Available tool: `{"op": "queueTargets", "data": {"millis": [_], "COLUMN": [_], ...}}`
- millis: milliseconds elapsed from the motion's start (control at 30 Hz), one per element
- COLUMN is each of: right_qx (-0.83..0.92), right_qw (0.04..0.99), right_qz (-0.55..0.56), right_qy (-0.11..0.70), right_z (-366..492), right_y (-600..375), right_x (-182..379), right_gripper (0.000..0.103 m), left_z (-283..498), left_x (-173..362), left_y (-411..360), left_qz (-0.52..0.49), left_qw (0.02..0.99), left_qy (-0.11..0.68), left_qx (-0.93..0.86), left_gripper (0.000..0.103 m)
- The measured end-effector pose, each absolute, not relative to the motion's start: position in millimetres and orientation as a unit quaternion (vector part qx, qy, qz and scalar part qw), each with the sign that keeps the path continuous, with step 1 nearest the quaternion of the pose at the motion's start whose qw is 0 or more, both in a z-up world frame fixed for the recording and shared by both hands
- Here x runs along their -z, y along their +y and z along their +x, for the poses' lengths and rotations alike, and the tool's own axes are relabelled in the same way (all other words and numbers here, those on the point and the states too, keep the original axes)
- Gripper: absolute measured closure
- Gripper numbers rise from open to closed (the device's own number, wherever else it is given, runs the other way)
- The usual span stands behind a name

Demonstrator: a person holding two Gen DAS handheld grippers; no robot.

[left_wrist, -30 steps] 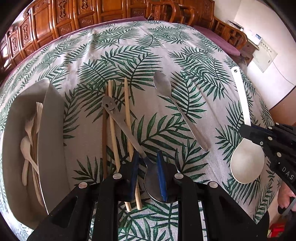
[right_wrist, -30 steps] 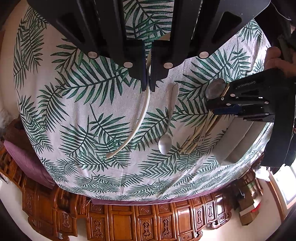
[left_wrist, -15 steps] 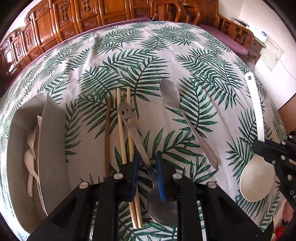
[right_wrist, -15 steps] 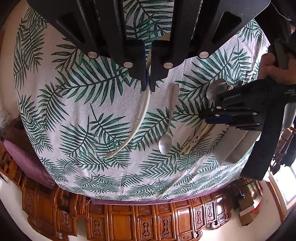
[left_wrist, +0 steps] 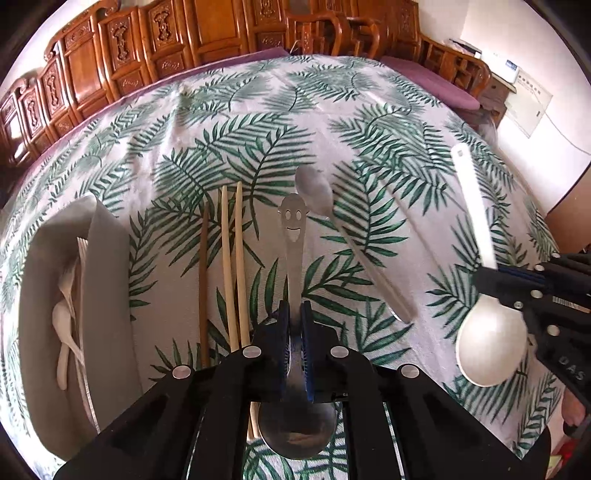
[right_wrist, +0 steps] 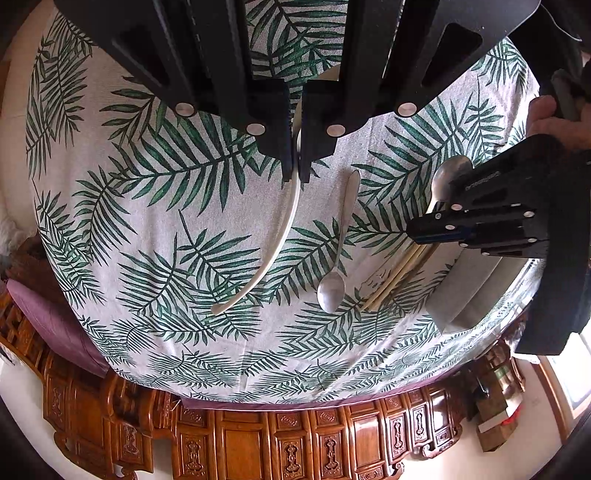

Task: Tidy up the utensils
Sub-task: 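Carry the metal spoon into the tray with left tool while right tool carries the white spoon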

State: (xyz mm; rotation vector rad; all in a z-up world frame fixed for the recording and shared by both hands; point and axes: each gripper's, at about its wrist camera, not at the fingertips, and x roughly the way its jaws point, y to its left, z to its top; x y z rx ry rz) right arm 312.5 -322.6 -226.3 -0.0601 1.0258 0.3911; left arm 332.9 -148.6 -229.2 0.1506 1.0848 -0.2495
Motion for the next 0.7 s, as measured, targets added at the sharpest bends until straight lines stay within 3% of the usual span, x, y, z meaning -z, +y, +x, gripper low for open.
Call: {"op": "queueTargets", "data": {"millis": [700], "right_qx": [-0.232], "right_qw": [0.864], "right_qz": [-0.055], "right_qy": [0.443], "right_z": [288.7], "right_y": [-281.4], "right_x": [176.7], "right_gripper": [0.098], "left_z": [292.2], "left_x": [134.8], "left_y": [-104.7], "left_qz": [0.043], "left_qw": [0.891], "left_qy": [0.431], "left_qx": [0.139], "left_gripper": [0.097]}}
